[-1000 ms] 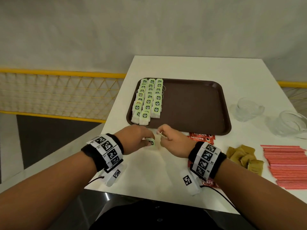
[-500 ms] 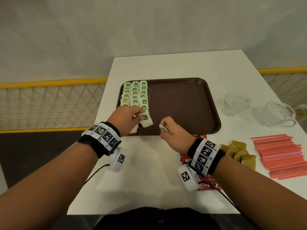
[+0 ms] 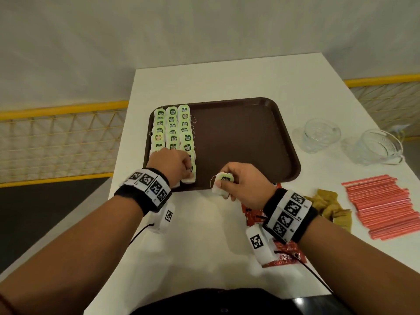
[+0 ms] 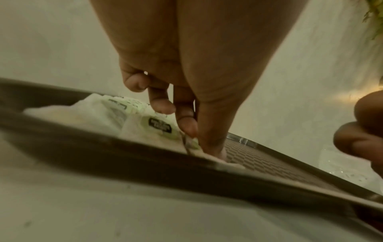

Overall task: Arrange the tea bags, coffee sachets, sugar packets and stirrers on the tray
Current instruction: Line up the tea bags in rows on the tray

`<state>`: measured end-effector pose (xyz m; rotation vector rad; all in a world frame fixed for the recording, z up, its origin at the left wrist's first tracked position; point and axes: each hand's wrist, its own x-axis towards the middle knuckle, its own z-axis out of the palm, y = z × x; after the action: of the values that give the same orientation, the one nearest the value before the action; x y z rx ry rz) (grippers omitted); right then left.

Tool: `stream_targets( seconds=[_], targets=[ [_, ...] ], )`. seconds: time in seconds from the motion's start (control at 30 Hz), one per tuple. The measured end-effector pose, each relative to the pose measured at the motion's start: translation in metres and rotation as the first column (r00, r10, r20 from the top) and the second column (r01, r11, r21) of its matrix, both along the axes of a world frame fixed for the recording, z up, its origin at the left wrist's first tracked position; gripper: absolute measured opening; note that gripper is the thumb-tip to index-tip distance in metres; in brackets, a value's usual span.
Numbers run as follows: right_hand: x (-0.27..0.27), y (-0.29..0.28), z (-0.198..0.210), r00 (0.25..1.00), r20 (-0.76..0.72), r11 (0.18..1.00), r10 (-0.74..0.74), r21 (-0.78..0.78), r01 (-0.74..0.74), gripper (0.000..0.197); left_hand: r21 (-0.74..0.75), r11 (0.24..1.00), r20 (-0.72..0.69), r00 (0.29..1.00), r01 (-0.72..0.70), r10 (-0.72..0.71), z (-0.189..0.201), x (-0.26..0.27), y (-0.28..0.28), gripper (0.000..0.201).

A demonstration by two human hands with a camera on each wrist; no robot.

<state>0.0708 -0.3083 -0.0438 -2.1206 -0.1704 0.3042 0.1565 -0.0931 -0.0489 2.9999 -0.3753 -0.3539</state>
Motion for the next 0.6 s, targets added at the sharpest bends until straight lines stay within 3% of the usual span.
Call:
stream_targets(
  seconds=[0.2,0.27,0.33,0.4,0.5,0.6],
  targets=[
    [0.009,0.005,-0.003,1.000,-0.023,0.999,-0.021,0.026,0.022,0.016,-0.022,1.000,0.081,0.997,-0.001,0.002,0.002,0.009,-0.002,0.017],
    [0.012,0.007,-0.003,0.999,-0.025,0.999,-0.035,0.021,0.036,0.019,-0.211,0.977,0.092,0.996,0.037,-0.018,0.008,0.005,-0.003,0.021],
    [0.016,0.008,-0.003,0.999,-0.012,0.999,-0.050,0.017,0.050,0.022,-0.472,0.877,0.038,0.996,0.089,-0.081,0.020,-0.007,-0.007,0.023],
    [0.018,0.010,-0.004,0.998,0.011,0.998,-0.055,0.016,0.055,0.023,-0.598,0.785,0.010,0.982,0.158,-0.191,0.031,-0.020,-0.012,0.023],
    [0.021,0.012,-0.003,0.998,0.024,0.998,-0.052,0.031,0.051,0.020,-0.584,0.765,0.055,0.953,0.273,-0.297,0.034,-0.028,-0.017,0.008],
    [0.020,0.013,0.000,0.999,0.009,0.999,-0.037,0.037,0.037,0.018,-0.615,0.750,0.063,0.963,0.243,-0.261,0.034,-0.028,-0.016,0.005]
  ],
)
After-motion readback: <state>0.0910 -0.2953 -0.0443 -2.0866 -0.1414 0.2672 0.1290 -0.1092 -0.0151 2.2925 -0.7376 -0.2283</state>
